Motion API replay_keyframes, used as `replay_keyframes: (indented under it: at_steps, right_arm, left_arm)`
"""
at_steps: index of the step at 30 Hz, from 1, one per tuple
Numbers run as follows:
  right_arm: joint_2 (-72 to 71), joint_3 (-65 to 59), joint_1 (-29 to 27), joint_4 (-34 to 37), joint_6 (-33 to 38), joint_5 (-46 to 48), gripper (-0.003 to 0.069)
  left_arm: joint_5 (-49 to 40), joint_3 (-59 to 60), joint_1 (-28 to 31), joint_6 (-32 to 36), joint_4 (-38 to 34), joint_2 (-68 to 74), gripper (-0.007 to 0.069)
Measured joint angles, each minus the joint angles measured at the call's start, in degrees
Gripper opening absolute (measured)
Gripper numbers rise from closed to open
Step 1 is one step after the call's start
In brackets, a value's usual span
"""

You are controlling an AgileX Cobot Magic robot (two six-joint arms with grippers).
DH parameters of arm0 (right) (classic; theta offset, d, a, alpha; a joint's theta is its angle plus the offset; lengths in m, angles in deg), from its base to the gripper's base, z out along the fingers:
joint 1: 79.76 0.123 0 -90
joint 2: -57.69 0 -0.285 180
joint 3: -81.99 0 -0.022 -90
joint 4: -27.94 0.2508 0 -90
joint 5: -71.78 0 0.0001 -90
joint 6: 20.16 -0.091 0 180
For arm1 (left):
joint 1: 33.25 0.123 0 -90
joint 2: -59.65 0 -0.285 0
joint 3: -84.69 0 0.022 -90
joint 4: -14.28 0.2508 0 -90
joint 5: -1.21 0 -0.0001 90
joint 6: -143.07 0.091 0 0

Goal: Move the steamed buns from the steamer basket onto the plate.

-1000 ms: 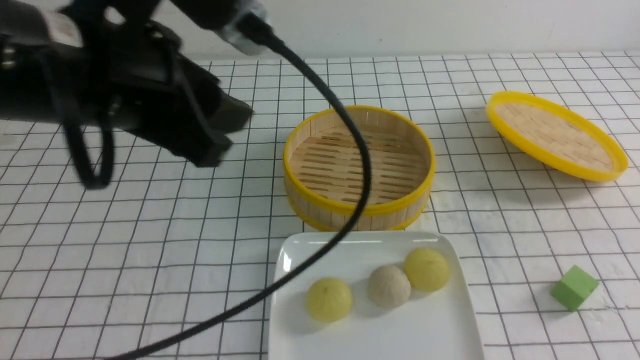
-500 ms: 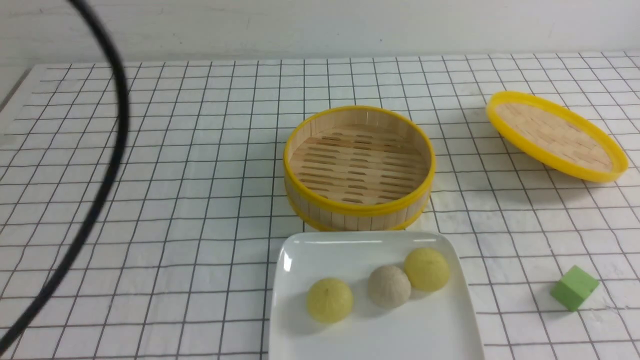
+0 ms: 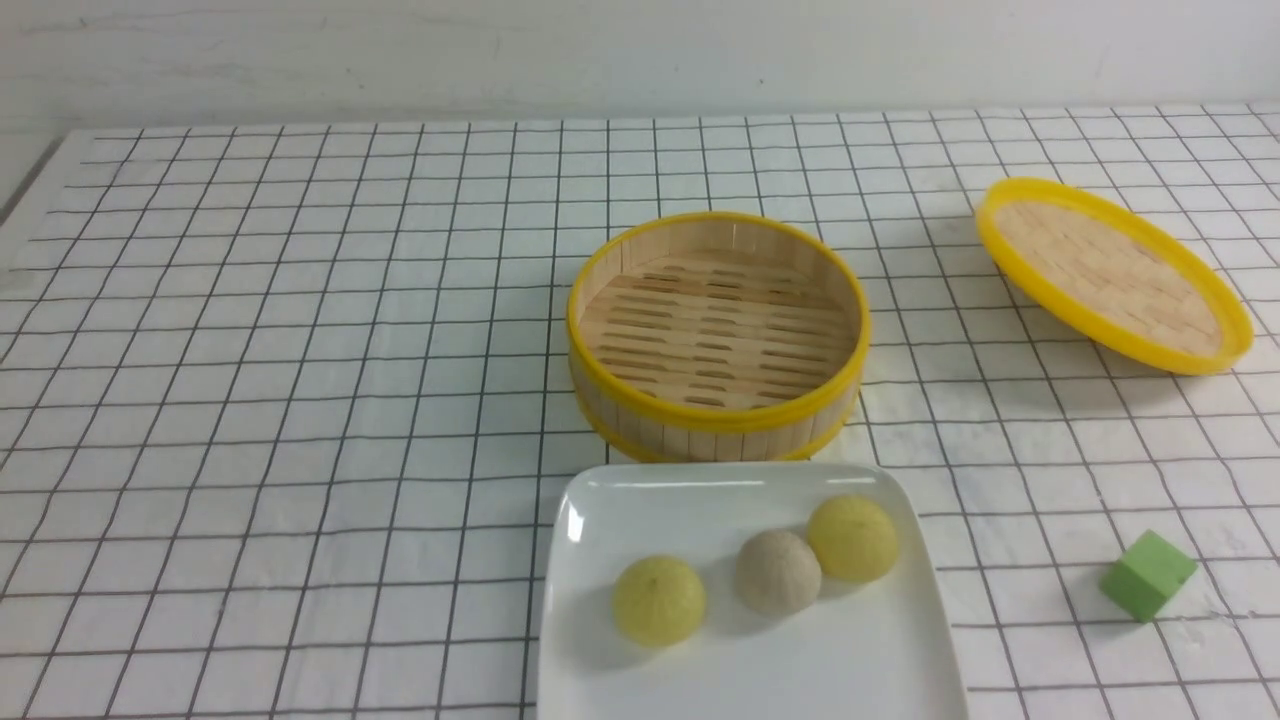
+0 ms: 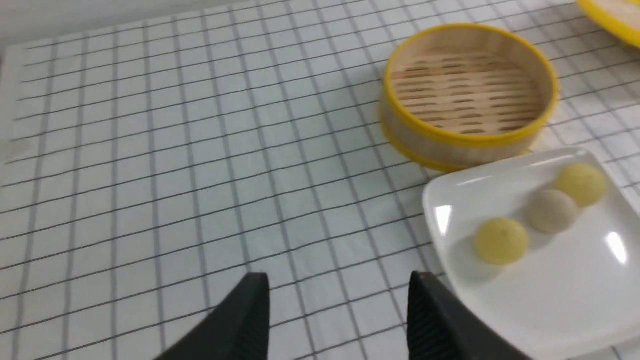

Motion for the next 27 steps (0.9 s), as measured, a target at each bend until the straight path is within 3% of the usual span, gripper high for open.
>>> replay_keyframes:
  at_steps: [6, 9, 15, 27]
  right_arm:
    - [-5.7, -11.3, 0.0, 8.0, 5.6, -1.0, 0.0384]
    - [-9.6, -18.9, 0.0, 11.9, 8.2, -6.6, 0.0384]
    - [-13.5, -24.8, 0.0, 12.7, 8.8, -15.6, 0.0384]
    - [-13.5, -28.8, 0.0, 12.2, 8.8, -17.1, 0.0384]
  left_arm:
    - [1.1, 5.7, 0.0, 5.7, -6.8, -4.7, 0.0394]
    - [5.1, 12.5, 0.0, 8.0, -8.2, -9.1, 0.0394]
    - [12.7, 24.3, 0.0, 11.1, -9.2, -18.0, 0.0393]
    - [18.3, 32.6, 0.0, 12.0, -9.3, -26.0, 0.0391]
